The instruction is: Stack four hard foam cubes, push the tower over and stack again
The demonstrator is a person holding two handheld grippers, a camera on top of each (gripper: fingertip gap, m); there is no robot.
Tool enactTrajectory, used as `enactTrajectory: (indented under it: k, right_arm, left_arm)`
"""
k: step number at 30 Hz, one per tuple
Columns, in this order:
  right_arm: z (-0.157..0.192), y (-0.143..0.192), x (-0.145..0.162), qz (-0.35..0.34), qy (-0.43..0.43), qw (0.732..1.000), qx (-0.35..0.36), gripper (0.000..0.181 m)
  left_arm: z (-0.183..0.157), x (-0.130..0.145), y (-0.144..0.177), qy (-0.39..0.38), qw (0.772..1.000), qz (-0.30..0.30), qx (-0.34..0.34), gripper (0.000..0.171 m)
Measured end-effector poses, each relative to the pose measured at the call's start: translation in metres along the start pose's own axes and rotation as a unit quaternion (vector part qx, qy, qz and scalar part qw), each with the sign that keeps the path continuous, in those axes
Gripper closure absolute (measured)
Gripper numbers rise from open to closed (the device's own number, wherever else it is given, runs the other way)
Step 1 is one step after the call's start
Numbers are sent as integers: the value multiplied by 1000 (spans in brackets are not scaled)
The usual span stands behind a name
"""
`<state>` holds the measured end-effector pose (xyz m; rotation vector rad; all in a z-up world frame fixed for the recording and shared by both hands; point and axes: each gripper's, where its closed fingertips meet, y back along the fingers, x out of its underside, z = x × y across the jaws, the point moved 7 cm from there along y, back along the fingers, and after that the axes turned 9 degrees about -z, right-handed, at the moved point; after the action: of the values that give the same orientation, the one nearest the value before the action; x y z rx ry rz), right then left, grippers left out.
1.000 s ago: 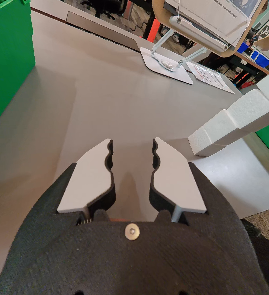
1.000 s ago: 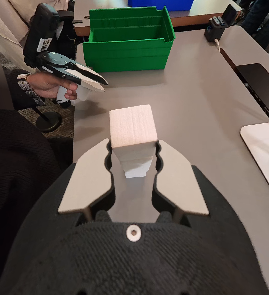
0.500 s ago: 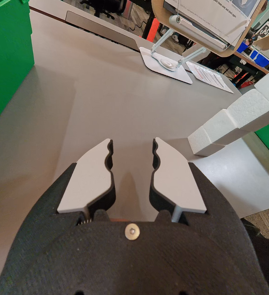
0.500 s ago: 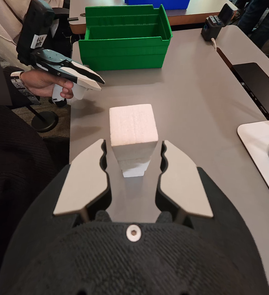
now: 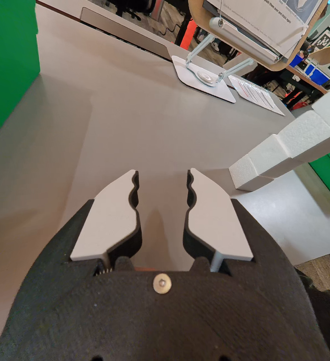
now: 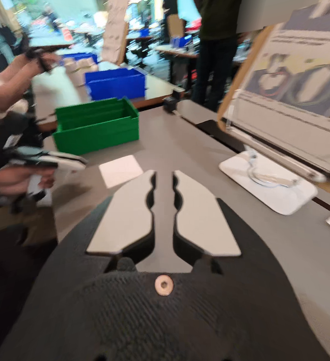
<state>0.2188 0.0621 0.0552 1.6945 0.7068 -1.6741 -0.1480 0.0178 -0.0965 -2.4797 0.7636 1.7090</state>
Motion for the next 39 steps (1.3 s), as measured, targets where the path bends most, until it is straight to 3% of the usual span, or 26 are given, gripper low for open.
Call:
enactTrajectory:
  k: [1,3,5,8,11,15,20,22,26,29,35,39]
  right_arm:
    - [-2,8,0,-23,3,999,38,181]
    - [2,23,3,-79,23,991,106,181]
    - [4,27,17,-61,13,982,176,181]
    - [-2,19,58,111,-43,955,271,181]
    - [-1,1,98,268,-155,915,259,181]
    - [6,-25,132,370,-310,854,195,181]
    - [0,-19,152,450,-303,801,253,181]
    - [11,-18,149,439,-329,801,239,181]
    - [21,-13,145,445,-250,813,280,181]
    - [25,-21,147,412,-278,826,266,181]
    - [18,-30,166,428,-292,807,283,181]
    - [24,-37,168,427,-292,809,280,181]
  left_arm:
    - [-4,4,0,5,1000,5,10,125]
    - [-19,18,-1,15,998,30,50,126]
    - [-34,26,-4,-1,994,60,88,126]
    - [-50,22,-5,-66,989,62,120,127]
    - [-61,18,-3,-121,982,58,133,127]
    - [-75,17,5,-142,976,54,157,124]
    - [-90,0,15,-185,968,5,172,124]
    - [-94,-5,20,-203,963,-11,178,124]
    - [-99,-7,22,-210,959,-27,186,125]
    - [-97,-3,19,-206,961,-18,183,125]
    - [-94,2,14,-220,961,-9,169,125]
    - [-95,4,13,-226,959,-6,170,125]
